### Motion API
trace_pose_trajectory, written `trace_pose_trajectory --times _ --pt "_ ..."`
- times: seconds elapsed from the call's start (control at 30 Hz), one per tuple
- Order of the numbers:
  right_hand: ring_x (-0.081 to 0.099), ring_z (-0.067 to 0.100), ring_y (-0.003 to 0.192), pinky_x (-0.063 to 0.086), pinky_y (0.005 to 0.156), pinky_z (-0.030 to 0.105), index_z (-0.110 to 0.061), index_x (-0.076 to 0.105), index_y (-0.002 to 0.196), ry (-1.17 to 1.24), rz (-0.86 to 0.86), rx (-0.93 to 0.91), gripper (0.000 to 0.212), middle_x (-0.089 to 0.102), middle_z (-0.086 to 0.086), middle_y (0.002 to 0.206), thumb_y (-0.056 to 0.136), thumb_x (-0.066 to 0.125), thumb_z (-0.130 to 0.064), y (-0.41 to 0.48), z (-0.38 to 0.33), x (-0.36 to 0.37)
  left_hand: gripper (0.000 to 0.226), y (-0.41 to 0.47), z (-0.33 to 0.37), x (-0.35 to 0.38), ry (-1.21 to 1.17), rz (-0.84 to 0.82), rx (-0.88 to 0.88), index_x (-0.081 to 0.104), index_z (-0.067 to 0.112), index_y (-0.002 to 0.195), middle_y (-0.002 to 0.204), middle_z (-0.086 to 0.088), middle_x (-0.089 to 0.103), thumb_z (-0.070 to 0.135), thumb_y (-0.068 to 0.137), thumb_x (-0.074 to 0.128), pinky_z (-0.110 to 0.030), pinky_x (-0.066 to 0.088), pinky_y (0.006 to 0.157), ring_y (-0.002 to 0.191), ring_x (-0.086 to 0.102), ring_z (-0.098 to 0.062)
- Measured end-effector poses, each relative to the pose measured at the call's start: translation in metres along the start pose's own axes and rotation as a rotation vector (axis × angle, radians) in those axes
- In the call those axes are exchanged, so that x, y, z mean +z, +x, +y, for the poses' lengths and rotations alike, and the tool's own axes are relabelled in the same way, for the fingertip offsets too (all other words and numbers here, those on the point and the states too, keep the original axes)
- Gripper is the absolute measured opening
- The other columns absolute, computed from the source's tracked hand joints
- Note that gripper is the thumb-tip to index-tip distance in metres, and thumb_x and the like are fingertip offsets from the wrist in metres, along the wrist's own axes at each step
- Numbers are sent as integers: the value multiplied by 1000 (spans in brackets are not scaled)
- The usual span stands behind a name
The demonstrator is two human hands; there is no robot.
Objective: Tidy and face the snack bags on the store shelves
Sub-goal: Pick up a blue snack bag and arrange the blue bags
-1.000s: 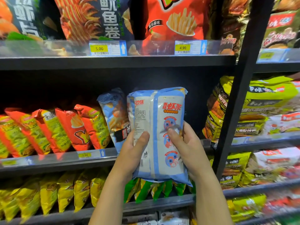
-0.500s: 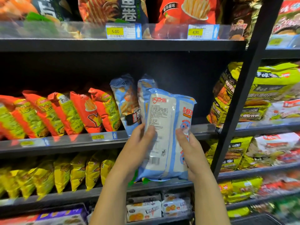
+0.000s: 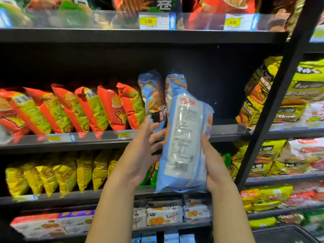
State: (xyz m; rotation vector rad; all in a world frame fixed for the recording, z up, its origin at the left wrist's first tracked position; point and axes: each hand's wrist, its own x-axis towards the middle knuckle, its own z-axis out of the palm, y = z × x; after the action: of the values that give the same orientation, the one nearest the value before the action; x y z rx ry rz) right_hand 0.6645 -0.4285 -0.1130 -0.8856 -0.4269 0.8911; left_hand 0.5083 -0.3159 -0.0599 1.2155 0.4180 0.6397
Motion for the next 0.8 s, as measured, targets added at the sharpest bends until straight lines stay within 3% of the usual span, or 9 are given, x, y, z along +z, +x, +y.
trace_pose_trajectory --times 0.07,0.13,0.2,0.33,0.47,0.53,0.67,0.8 --pt "70 31 120 47 111 62 -23 64 135 -212 11 -122 56 75 9 126 88 69 -53 -2 1 12 64 -1 -3 4 154 -31 36 63 33 137 126 15 75 73 87 59 -35 55 100 120 70 -7" --pt "73 27 114 52 106 61 -27 65 131 -380 13 -190 53 77 5 120 86 68 -56 -5 1 26 65 2 -11 4 253 32 79 61 37 139 133 18 71 73 86 68 -41 50 111 126 66 -6" --pt "74 28 112 53 103 62 -28 64 130 -426 -14 -165 54 77 8 120 90 64 -63 -7 1 34 72 4 -20 -1 293 140 95 60 41 138 131 19 72 75 76 76 -48 51 111 123 68 -8" --pt "75 26 109 55 102 55 -32 68 126 -405 -70 -82 65 79 6 114 93 32 -75 -10 -9 31 61 -1 -28 -15 -28 106 -34 64 30 139 128 -5 76 53 84 75 -54 57 100 116 74 -30" --pt "69 36 105 51 100 60 -21 65 133 -388 -71 -100 85 77 15 113 87 25 -81 -15 -15 29 62 -7 -33 -27 -324 80 -171 74 17 129 121 -15 77 56 81 68 -45 61 84 97 79 -29" --pt "70 38 109 50 104 62 -20 67 130 -412 -74 -99 84 76 15 115 87 27 -80 -18 -15 31 60 -10 -35 -26 -350 74 -164 74 16 127 120 -16 77 55 83 66 -43 62 81 96 79 -29" --pt "73 20 114 55 104 51 -28 67 128 -524 -155 -107 67 78 -1 119 86 41 -73 -27 -14 35 64 -9 -39 -23 -176 120 -19 62 22 144 130 -13 74 50 86 69 -55 57 99 117 73 -34" --pt "76 23 106 58 98 56 -22 67 123 -609 -174 -172 40 79 1 114 88 74 -42 -31 -8 31 67 -11 -42 -19 127 129 180 53 31 146 134 5 73 51 88 80 -55 55 106 123 70 -21"
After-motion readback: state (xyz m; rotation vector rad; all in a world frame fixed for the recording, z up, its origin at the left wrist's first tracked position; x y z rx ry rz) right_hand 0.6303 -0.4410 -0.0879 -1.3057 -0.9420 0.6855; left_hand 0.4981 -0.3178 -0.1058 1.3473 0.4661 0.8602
